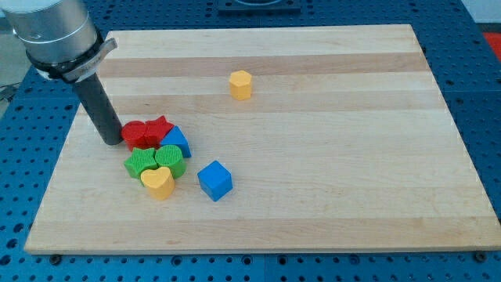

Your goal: Move the red blocks above the green blocks

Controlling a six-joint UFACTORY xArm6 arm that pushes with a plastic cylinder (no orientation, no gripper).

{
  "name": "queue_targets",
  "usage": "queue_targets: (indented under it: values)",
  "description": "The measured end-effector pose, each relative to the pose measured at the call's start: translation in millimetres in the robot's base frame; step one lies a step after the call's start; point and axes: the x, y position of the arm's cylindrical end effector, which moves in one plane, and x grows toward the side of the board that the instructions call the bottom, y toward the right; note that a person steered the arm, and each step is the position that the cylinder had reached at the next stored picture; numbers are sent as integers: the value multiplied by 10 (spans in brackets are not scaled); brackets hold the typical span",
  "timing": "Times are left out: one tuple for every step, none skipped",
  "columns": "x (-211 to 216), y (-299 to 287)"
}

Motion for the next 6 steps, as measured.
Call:
queue_targets:
  values:
    - [77, 156]
    - [86, 224]
    - [86, 221]
    - [86, 86]
    - [86, -48]
    - [163, -153]
